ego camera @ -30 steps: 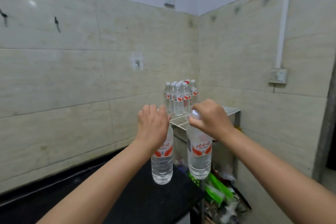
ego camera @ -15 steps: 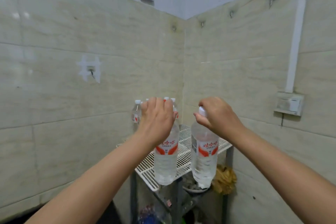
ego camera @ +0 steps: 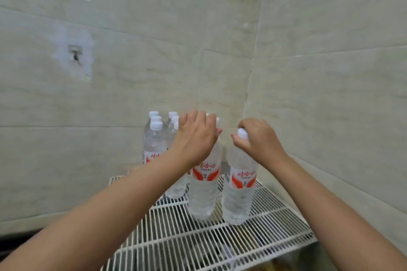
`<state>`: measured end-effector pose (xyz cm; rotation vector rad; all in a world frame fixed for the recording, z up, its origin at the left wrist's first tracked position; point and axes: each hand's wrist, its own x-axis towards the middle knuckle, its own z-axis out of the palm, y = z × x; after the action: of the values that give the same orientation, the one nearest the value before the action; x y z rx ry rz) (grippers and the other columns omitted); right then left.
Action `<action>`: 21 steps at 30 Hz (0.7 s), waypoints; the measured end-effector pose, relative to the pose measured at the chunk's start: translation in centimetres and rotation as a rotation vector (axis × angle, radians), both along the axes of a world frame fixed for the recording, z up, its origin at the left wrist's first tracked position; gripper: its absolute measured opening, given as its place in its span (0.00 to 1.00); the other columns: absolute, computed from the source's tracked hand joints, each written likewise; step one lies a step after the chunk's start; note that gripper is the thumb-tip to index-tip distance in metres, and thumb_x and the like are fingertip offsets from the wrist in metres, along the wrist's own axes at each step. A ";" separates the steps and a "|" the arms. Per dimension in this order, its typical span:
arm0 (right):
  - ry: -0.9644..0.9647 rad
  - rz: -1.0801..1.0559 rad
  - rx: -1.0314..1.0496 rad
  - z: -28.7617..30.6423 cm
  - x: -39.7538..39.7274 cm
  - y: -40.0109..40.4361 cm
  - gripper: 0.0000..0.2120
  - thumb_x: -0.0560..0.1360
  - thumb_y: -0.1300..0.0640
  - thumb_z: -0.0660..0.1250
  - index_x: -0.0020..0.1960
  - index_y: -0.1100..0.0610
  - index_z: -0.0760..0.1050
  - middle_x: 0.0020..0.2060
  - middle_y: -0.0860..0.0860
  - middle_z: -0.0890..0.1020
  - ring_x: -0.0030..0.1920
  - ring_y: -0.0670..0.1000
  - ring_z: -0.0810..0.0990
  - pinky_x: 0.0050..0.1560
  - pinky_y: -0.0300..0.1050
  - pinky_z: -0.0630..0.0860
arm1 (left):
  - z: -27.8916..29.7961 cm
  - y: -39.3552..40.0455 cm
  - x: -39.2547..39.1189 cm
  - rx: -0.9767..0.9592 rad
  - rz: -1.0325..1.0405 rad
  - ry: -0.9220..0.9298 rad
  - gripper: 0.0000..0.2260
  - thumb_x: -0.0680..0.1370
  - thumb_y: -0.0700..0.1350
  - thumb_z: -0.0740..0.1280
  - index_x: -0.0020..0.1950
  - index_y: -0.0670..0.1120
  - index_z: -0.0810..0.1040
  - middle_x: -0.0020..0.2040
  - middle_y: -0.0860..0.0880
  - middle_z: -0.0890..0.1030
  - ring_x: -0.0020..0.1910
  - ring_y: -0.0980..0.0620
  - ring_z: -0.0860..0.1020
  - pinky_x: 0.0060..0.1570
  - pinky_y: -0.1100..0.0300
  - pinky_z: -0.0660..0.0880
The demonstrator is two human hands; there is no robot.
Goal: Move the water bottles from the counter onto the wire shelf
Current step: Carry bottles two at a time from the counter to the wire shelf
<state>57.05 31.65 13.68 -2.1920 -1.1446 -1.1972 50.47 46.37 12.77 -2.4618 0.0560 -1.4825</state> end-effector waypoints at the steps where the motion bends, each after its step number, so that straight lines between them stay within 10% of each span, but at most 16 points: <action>1: 0.018 0.024 -0.013 -0.2 1.9 0.1 0.22 0.71 0.48 0.61 0.46 0.68 0.77 0.42 0.64 0.82 0.45 0.62 0.78 0.44 0.49 0.70 | -0.2 -0.2 1.5 0.004 0.037 0.055 0.17 0.70 0.51 0.54 0.33 0.42 0.78 0.27 0.46 0.78 0.26 0.46 0.77 0.35 0.57 0.55; 5: 0.047 0.130 -0.061 -1.0 7.3 0.9 0.23 0.68 0.47 0.59 0.41 0.68 0.78 0.36 0.63 0.83 0.39 0.61 0.80 0.42 0.49 0.75 | -1.3 -0.7 6.2 -0.004 0.244 0.189 0.19 0.73 0.52 0.53 0.36 0.44 0.79 0.33 0.47 0.81 0.32 0.47 0.78 0.37 0.58 0.56; 9: 0.094 0.229 -0.073 -1.8 11.4 2.2 0.16 0.71 0.56 0.67 0.49 0.69 0.77 0.44 0.65 0.83 0.47 0.63 0.80 0.48 0.52 0.75 | -2.2 0.0 9.2 -0.091 0.278 0.306 0.18 0.82 0.52 0.51 0.61 0.40 0.70 0.60 0.42 0.73 0.59 0.44 0.70 0.57 0.52 0.63; 13: 0.147 0.282 -0.055 -2.5 13.8 3.8 0.13 0.71 0.61 0.69 0.51 0.69 0.77 0.46 0.65 0.82 0.48 0.63 0.79 0.50 0.53 0.74 | -1.9 0.5 10.4 -0.144 0.380 0.314 0.15 0.77 0.51 0.65 0.51 0.39 0.77 0.51 0.40 0.80 0.48 0.42 0.77 0.48 0.53 0.72; 17: 0.147 0.315 -0.015 -3.0 15.1 5.1 0.11 0.65 0.59 0.67 0.39 0.67 0.79 0.31 0.62 0.82 0.33 0.61 0.81 0.36 0.47 0.77 | -1.8 1.0 11.7 -0.166 0.380 0.394 0.18 0.82 0.51 0.52 0.64 0.41 0.67 0.63 0.43 0.71 0.61 0.44 0.68 0.59 0.52 0.63; 21: 0.216 0.316 0.057 -3.5 15.8 6.2 0.09 0.63 0.60 0.68 0.37 0.67 0.78 0.30 0.61 0.82 0.32 0.61 0.80 0.35 0.41 0.70 | -2.7 1.3 11.8 -0.232 0.342 0.318 0.16 0.80 0.48 0.59 0.63 0.38 0.72 0.60 0.40 0.76 0.57 0.41 0.72 0.56 0.50 0.67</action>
<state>72.83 37.87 10.18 -1.9498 -1.2864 -0.8291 62.24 47.71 10.06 -2.6938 -0.4772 -0.9967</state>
